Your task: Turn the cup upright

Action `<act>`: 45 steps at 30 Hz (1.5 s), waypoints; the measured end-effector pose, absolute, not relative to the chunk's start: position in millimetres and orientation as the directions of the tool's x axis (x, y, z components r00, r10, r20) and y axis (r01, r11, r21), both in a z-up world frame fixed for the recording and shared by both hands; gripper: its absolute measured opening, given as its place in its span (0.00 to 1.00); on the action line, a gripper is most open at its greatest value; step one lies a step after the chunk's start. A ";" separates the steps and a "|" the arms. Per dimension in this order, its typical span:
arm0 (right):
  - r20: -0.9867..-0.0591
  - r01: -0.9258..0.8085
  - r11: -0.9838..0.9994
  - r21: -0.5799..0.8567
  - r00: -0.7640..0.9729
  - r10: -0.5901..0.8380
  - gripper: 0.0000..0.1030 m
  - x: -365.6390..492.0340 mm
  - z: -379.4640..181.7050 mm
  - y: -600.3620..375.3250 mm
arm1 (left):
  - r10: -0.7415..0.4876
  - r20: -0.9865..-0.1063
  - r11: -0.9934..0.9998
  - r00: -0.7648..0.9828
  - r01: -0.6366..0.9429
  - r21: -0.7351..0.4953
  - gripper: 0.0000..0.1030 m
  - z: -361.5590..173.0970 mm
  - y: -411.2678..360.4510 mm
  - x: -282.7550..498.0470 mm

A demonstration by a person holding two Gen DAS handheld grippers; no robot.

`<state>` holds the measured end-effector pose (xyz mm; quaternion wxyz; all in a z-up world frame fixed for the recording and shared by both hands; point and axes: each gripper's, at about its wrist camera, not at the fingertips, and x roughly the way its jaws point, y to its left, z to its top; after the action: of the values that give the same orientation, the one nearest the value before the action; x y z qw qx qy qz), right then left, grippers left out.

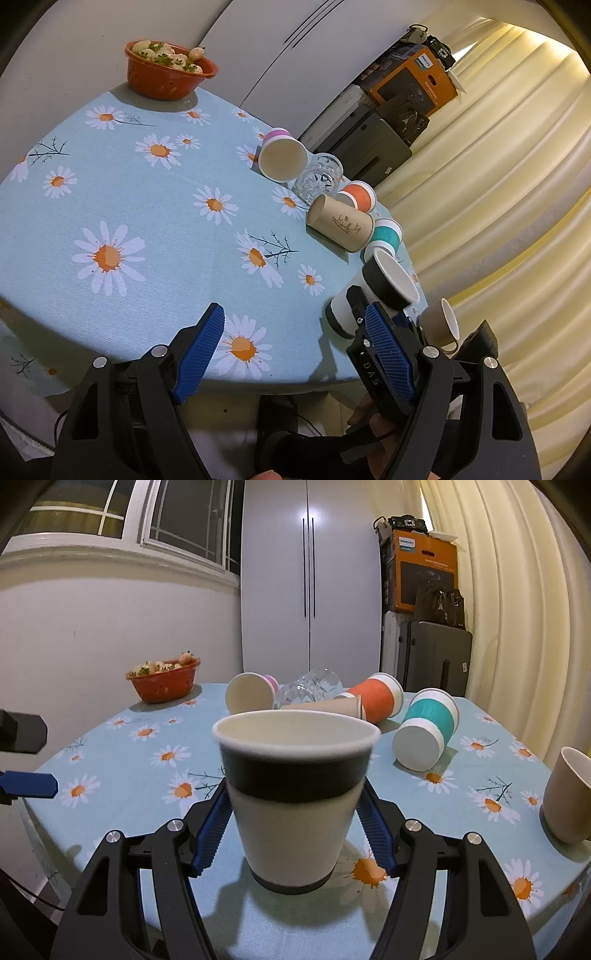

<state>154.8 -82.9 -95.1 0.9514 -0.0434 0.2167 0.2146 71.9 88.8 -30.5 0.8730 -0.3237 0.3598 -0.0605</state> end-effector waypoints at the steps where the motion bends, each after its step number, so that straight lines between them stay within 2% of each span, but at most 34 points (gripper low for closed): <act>1: -0.441 -0.428 0.904 0.012 0.809 0.389 0.65 155.7 -96.2 -82.5 | -0.336 -0.590 0.784 0.734 -0.129 -0.607 0.75 -30.5 88.9 71.8; 12: -0.453 -0.429 0.903 0.030 0.800 0.395 0.84 152.3 -93.8 -84.9 | -0.310 -0.602 0.802 0.736 -0.137 -0.581 0.75 -29.1 88.8 70.9; 21: -0.446 -0.427 0.903 0.034 0.802 0.397 0.91 138.1 -78.0 -93.7 | -0.259 -0.615 0.840 0.745 -0.141 -0.524 0.75 -24.4 87.0 68.9; 37: -0.421 -0.465 0.885 0.017 0.799 0.428 0.95 86.2 -24.3 -128.4 | -0.145 -0.589 0.945 0.795 -0.066 -0.322 0.75 -0.4 57.6 52.6; 45: -0.447 -0.513 0.858 -0.023 0.773 0.450 0.95 69.8 4.8 -148.2 | -0.153 -0.548 0.971 0.822 0.021 -0.240 0.75 12.5 39.6 27.5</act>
<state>69.8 -148.2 4.8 0.9388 -0.0720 0.2186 0.2565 27.5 39.6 12.5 0.9478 -0.1123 0.2948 -0.0458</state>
